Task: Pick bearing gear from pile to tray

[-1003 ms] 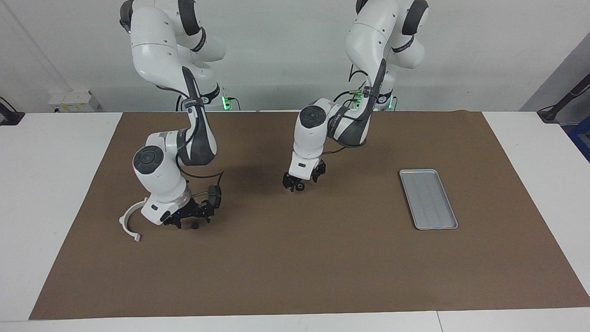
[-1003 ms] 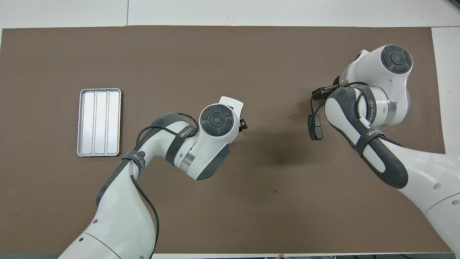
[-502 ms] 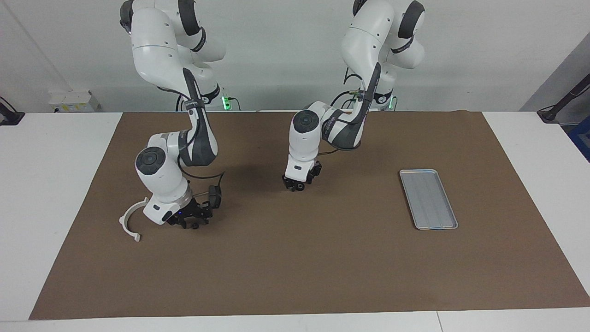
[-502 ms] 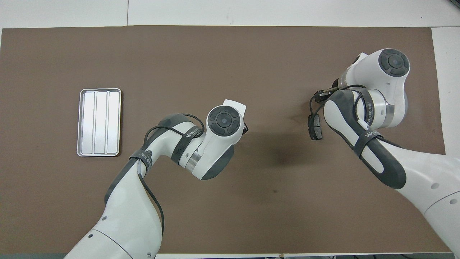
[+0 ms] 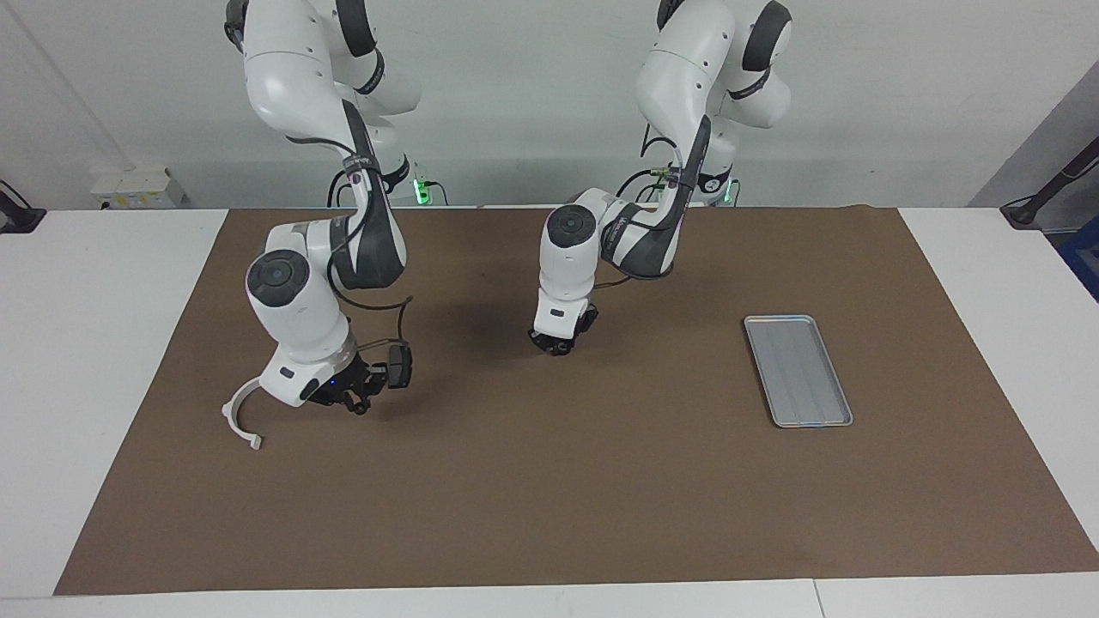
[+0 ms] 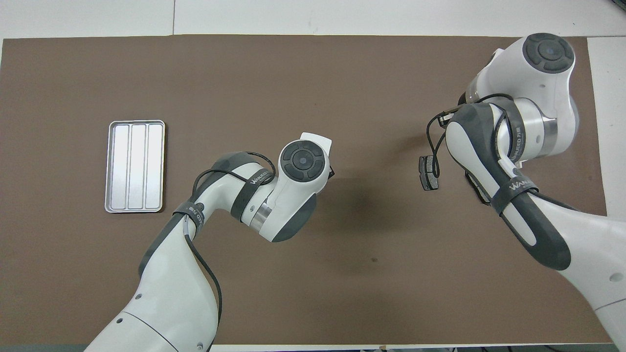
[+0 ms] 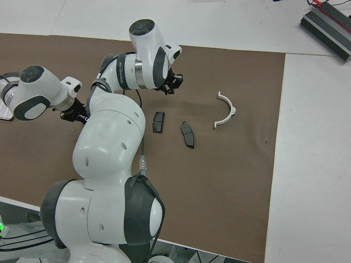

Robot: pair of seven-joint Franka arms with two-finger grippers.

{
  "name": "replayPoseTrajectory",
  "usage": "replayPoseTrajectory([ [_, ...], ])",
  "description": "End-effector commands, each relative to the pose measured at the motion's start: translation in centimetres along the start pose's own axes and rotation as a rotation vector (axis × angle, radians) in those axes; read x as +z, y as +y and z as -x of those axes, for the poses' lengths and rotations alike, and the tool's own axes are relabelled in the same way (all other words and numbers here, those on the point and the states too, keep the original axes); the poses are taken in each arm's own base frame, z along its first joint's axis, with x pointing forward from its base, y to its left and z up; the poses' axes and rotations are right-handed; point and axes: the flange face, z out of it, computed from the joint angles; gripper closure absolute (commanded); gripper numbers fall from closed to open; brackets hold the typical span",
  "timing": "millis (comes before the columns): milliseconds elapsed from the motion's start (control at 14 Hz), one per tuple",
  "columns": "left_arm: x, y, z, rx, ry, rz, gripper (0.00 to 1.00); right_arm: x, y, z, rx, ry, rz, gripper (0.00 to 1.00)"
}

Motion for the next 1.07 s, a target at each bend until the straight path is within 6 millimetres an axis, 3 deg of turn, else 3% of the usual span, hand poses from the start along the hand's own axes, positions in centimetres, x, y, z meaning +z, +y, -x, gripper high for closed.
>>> replayPoseTrajectory([
  [0, -3.8, -2.7, -2.2, -0.036, 0.006, -0.047, 1.0, -6.0, -1.1, -0.8, 0.015, 0.003, 0.022, 1.0],
  [143, -6.5, -7.4, -3.9, -0.03, 0.0, -0.054, 1.0, -8.2, -1.9, -0.6, 0.033, 0.015, 0.018, 1.0],
  [287, -8.7, -14.3, -5.3, 0.047, -0.004, -0.051, 1.0, -9.1, -3.3, -0.5, 0.055, 0.027, 0.008, 1.0],
  [430, -10.0, -21.0, -8.2, 0.123, -0.014, -0.048, 1.0, -9.9, -6.1, -0.3, 0.107, 0.024, -0.005, 1.0],
  [717, -9.9, -28.0, -13.9, 0.258, -0.033, -0.038, 1.0, -12.1, -17.2, 0.8, 0.247, 0.028, -0.008, 1.0],
  [860, -9.9, -31.8, -16.5, 0.341, -0.034, -0.028, 1.0, -12.6, -20.9, 1.5, 0.31, 0.029, -0.03, 1.0],
  [1003, -9.6, -34.6, -18.3, 0.37, -0.027, -0.021, 1.0, -13.6, -26.3, 2.6, 0.369, 0.048, -0.062, 1.0],
])
